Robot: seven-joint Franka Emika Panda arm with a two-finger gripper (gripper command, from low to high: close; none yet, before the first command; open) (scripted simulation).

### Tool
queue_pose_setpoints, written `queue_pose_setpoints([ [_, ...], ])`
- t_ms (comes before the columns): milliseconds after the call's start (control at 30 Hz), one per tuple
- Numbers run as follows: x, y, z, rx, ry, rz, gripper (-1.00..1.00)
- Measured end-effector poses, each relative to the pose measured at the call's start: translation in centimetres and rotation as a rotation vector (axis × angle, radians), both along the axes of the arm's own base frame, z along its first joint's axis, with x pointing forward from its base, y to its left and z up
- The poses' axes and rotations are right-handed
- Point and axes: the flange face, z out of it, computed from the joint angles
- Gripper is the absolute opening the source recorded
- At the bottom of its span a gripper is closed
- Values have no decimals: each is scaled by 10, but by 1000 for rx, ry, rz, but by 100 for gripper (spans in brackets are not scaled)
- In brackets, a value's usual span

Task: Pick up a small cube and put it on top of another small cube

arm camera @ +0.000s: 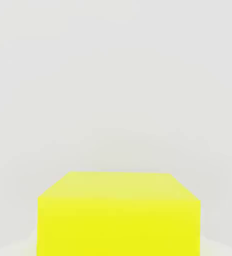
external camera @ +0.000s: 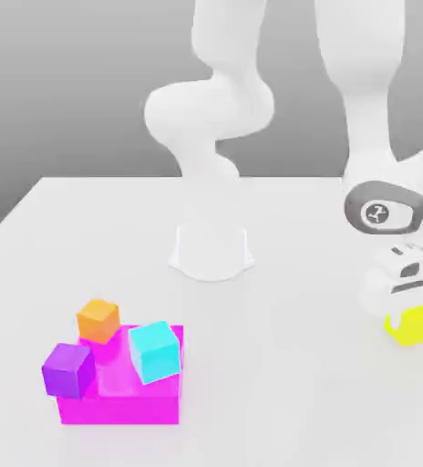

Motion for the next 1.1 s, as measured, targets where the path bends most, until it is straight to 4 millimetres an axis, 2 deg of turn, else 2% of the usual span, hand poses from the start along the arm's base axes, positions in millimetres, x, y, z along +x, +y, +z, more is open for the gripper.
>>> queue_pose_setpoints([
  [133,4,-7,30,-9,-3,-15,-100],
  [200,31,-34,39,-27,-12,-112,-100],
  [267,69,-81,47,-45,-21,-268,-100],
  [367,108,-152,60,-68,-29,-482,-100],
  [433,122,-194,69,-79,-32,-607,-100],
  [533,133,-252,83,-88,-32,-779,-100],
  [633,134,-317,97,-88,-27,-973,-100],
  [733,123,-382,110,-78,-19,-1172,-100],
  [833,102,-441,123,-56,-9,-1369,-100],
  [933,71,-494,135,-23,2,-1563,-100],
  [1000,60,-510,127,-9,6,-1625,-100],
  [1100,58,-515,98,-5,6,-1644,-100],
])
